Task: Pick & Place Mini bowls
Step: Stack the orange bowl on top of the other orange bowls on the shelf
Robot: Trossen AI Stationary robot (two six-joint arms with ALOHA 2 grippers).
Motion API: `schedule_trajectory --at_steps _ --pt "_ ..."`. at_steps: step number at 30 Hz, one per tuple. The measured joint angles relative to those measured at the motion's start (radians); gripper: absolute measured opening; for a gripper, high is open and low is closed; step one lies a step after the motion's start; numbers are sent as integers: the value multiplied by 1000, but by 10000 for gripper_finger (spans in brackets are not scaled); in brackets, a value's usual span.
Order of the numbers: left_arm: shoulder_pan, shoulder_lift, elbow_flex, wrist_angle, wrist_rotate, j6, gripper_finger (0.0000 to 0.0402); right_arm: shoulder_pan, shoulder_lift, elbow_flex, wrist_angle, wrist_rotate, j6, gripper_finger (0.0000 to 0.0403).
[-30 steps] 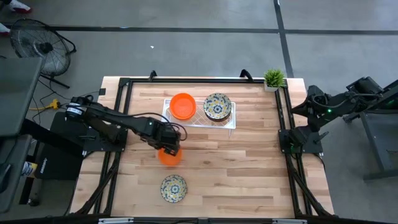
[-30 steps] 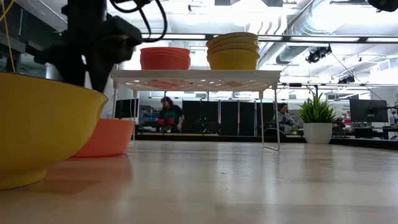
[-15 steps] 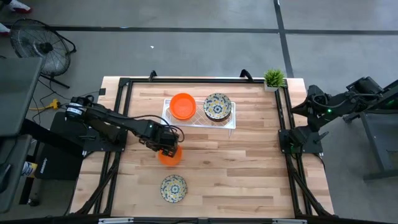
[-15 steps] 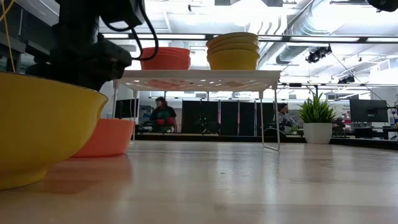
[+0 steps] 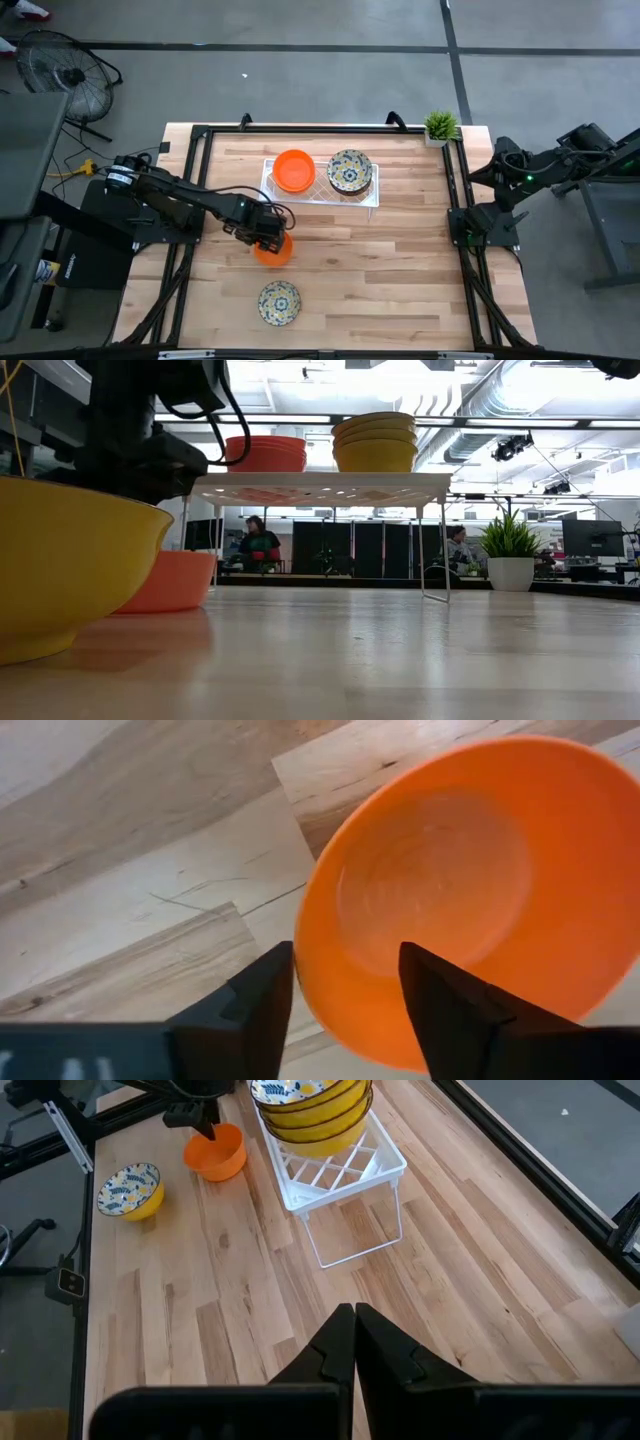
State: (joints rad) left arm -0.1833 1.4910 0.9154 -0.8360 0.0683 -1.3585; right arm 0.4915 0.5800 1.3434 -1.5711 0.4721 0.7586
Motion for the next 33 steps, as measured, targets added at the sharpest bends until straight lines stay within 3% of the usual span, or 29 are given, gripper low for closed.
schedule_trajectory --at_steps 8,29,33 --pt "0 0 -1 -17 -32 -2 128 0 0 0 0 0 0 0" --pt "0 1 -58 44 -4 15 124 0 0 0 0 0 3 0" --pt "0 1 -58 45 4 18 104 0 0 0 0 2 3 0"
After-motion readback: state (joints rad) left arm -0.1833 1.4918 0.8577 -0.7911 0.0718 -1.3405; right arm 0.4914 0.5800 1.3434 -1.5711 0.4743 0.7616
